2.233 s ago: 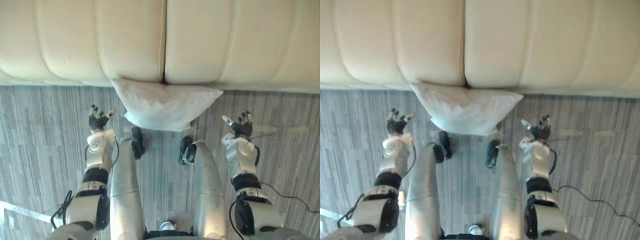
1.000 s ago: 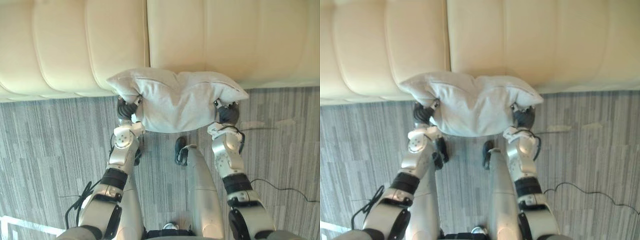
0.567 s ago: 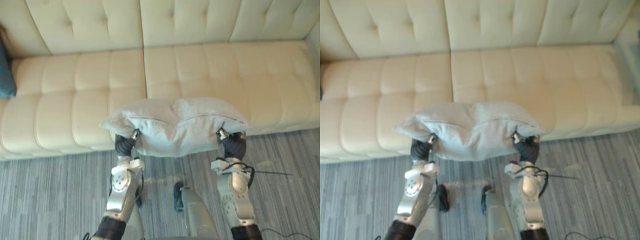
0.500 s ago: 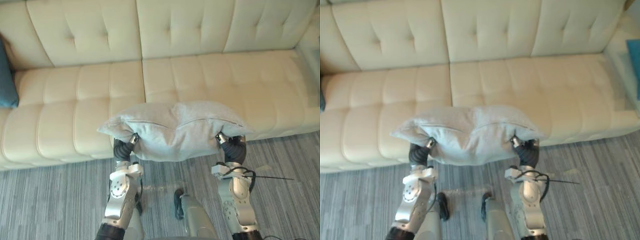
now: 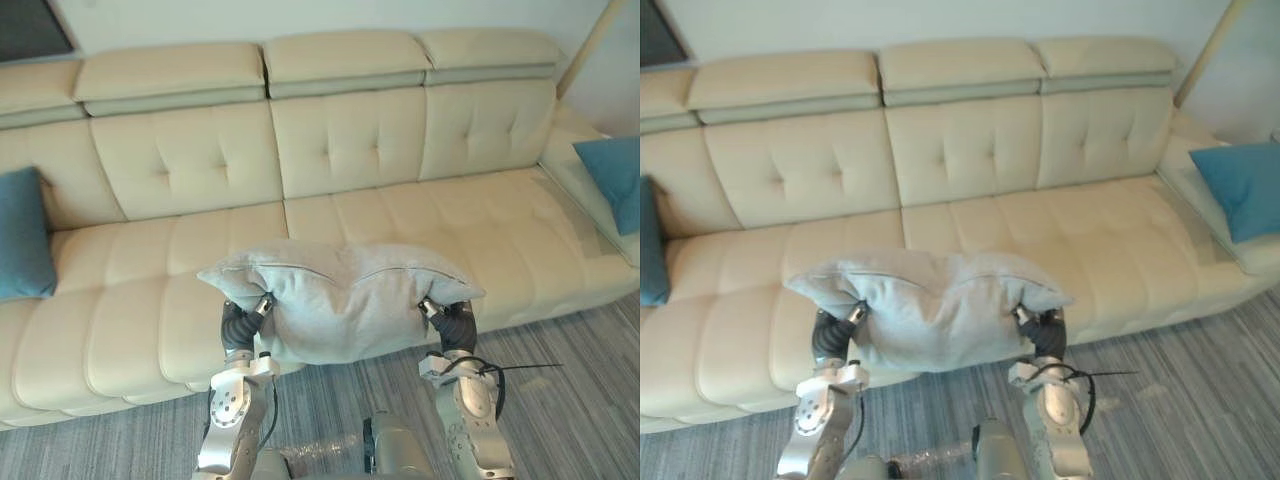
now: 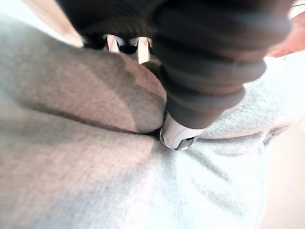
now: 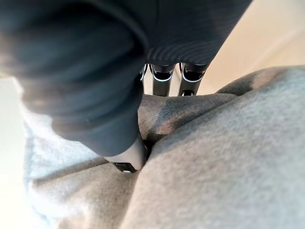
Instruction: Pick up cushions and gather them together orderly.
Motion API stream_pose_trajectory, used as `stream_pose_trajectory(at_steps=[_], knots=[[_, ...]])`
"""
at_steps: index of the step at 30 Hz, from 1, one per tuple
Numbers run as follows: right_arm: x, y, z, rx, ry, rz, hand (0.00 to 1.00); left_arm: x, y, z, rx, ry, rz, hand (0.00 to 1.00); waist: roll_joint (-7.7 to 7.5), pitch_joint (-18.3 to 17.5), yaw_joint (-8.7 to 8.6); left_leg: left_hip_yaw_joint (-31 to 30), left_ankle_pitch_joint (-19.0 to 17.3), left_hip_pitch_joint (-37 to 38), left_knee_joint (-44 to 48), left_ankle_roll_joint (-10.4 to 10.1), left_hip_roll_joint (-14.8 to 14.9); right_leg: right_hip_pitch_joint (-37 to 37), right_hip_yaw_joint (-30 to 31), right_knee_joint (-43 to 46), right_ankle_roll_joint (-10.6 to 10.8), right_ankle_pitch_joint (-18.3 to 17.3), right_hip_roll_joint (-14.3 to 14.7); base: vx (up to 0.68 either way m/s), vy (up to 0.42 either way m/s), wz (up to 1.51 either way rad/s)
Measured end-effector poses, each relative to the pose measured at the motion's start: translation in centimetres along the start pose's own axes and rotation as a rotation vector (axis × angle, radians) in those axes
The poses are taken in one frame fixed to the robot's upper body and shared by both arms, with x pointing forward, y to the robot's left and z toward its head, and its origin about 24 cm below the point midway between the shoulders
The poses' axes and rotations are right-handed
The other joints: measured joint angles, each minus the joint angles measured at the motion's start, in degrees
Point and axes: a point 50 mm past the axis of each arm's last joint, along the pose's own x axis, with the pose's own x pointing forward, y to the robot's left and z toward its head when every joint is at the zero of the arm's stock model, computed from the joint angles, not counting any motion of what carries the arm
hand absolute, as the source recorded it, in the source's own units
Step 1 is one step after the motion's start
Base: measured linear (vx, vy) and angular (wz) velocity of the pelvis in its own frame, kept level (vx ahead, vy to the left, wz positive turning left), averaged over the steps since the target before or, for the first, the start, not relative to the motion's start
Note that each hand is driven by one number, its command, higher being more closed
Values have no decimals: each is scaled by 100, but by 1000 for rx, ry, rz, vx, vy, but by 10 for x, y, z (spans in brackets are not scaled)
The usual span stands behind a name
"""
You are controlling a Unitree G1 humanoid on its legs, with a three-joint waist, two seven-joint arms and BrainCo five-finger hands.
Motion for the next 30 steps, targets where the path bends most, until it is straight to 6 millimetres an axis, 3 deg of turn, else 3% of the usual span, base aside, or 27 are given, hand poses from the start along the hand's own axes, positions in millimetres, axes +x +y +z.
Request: stream_pose_trajectory(at_steps=[2, 3, 4, 5, 8, 9, 12, 14, 15, 18, 20, 22, 23, 24, 27, 30], knots=[[0, 0, 0, -1, 2, 7, 100, 1, -2, 7, -10, -28, -7, 100, -21, -13, 0, -66, -27, 25, -106, -51, -15, 10, -104, -1119, -78, 44, 44, 180, -120, 19], [0, 0, 0, 0, 1, 12, 100, 1, -2, 9, -13, -39, -8, 100, -71, -41, 0, -116, -48, 58, -161, -92, -70, 29, -76, -1739, -218, 203, 72, 228, -158, 32], [0, 0, 2, 0, -6, 14, 100, 2, -4, 10, -21, -45, -7, 100, -73, -64, -28, -277, -117, 108, -181, -257, -112, 174, -16, -2229, -620, 735, 135, 378, -186, 21], [1, -5, 6, -19, -20, 13, 100, 1, -8, 8, -47, -36, 1, 100, 168, -57, 30, -554, -67, 164, -331, -339, -77, 236, -157, -2163, -684, 679, 229, 322, -148, 12], [-5, -5, 18, -2, -56, 14, 100, -1, -13, 6, -83, -31, 9, 100, 250, -102, 24, -923, 274, 553, -691, -579, -59, 264, -393, -1512, -886, 128, 213, 326, -199, 26], [-7, -5, 20, 0, -62, 14, 100, -2, -13, 6, -87, -30, 10, 100, 265, -116, 17, -973, 290, 544, -635, -584, -37, 331, -467, -1523, -900, 64, 219, 304, -174, 62], [-20, -6, 33, 8, -107, 14, 100, -5, -12, 3, -91, -17, 2, 100, 294, -126, -34, -1142, 617, -121, 1204, -474, 300, 1035, -903, -1871, -1017, -206, 281, 240, -165, 58], [-25, -7, 37, 12, -117, 19, 100, -12, -8, -1, -87, 6, 7, 100, 346, -170, 64, -781, 1280, -563, 2360, -188, 677, 1503, -949, -2213, -1122, -281, 394, 228, -69, 7], [-27, -8, 39, 9, -122, 20, 100, -16, -7, -2, -91, 13, 6, 100, 350, -189, 97, -551, 1203, -719, 2738, -93, 851, 1710, -952, -2368, -1223, -370, 389, 214, 3, 7], [-27, -8, 41, 12, -132, 19, 100, -16, -11, -1, -105, 10, -1, 100, 411, -274, 118, -96, 772, -938, 2591, 148, 852, 1888, -956, -2567, -1226, -377, 268, 175, 63, 8], [-29, -9, 40, 11, -126, 13, 100, -16, -13, 3, -109, -4, -10, 100, 410, -298, 138, 95, 638, -954, 1293, 146, 582, 2091, -987, -2730, -1065, -292, 44, 222, 154, 7], [-29, -9, 40, 11, -124, 11, 100, -15, -13, 5, -111, -14, -18, 100, 419, -306, 167, 61, 788, -912, 481, 129, 416, 2153, -975, -2748, -1022, -268, -10, 163, 138, 0], [-29, -10, 40, 10, -122, 8, 100, -15, -14, 7, -114, -21, -24, 100, 445, -323, 186, 6, 1262, -817, -126, 144, 304, 2162, -926, -2717, -903, -278, -12, 206, 213, -15], [-30, -11, 39, 9, -117, 1, 100, -15, -14, 8, -109, -28, -33, 100, 480, -414, 216, -102, 1584, -742, -447, -55, 244, 2173, -819, -2694, -707, -386, 13, 246, 225, -6], [-34, -10, 34, 45, -99, -42, 100, -18, -11, 6, -86, -14, -41, 100, 169, -537, 190, -56, 1570, -421, -1000, -114, -113, 2234, -522, -2767, -577, -382, -221, 186, 194, 3], [-34, -9, 33, 53, -101, -53, 100, -22, -8, 3, -80, 5, -44, 100, 33, -623, 192, 78, 1568, -108, -1331, -109, -326, 2411, -297, -2952, -488, -344, -371, 101, 129, -9]])
